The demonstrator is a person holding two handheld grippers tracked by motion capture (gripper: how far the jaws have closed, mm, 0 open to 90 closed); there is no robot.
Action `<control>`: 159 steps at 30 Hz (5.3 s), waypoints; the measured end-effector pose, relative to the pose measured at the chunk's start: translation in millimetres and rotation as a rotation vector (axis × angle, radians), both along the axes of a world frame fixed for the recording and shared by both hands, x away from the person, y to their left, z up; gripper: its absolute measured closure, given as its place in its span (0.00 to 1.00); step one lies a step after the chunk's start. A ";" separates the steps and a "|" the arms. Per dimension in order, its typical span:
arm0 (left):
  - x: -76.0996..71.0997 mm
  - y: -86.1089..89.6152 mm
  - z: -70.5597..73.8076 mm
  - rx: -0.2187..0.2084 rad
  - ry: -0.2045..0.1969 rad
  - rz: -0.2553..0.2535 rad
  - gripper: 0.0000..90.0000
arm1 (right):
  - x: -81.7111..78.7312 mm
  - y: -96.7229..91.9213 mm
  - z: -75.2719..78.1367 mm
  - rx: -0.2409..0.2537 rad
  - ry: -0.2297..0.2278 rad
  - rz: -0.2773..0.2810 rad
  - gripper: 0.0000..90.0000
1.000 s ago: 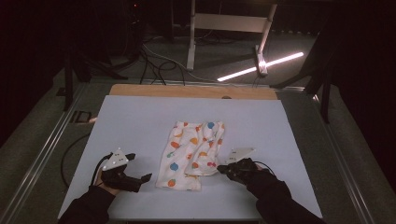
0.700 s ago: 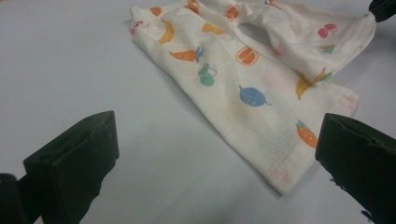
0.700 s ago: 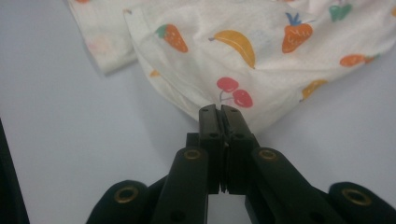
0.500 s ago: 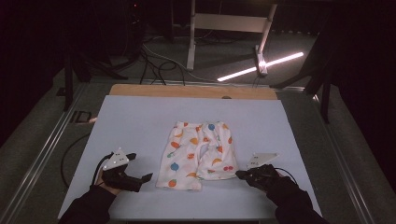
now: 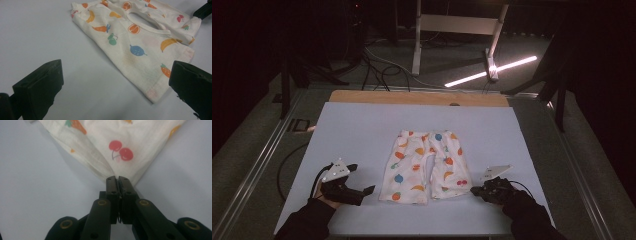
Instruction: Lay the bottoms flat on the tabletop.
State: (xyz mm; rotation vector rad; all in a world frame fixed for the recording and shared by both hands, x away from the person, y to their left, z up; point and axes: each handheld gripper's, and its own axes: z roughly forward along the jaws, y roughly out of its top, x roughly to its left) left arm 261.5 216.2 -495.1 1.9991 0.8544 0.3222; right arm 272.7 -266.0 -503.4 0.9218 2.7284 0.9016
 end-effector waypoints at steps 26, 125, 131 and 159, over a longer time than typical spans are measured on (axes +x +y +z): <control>-1.0 0.6 1.3 0.001 -0.013 -0.002 0.00 | 18.1 38.6 40.5 0.186 -0.116 0.015 0.16; 60.8 -55.3 27.7 0.048 0.064 -0.073 0.00 | 67.5 35.0 28.9 0.241 -0.194 -0.079 0.16; 85.6 -61.2 28.8 0.033 0.040 -0.042 0.00 | 85.7 30.6 25.9 0.227 -0.217 -0.124 0.16; 185.1 -90.9 -16.1 0.102 0.165 0.117 0.41 | 177.6 47.2 -11.4 0.119 -0.128 -0.348 0.60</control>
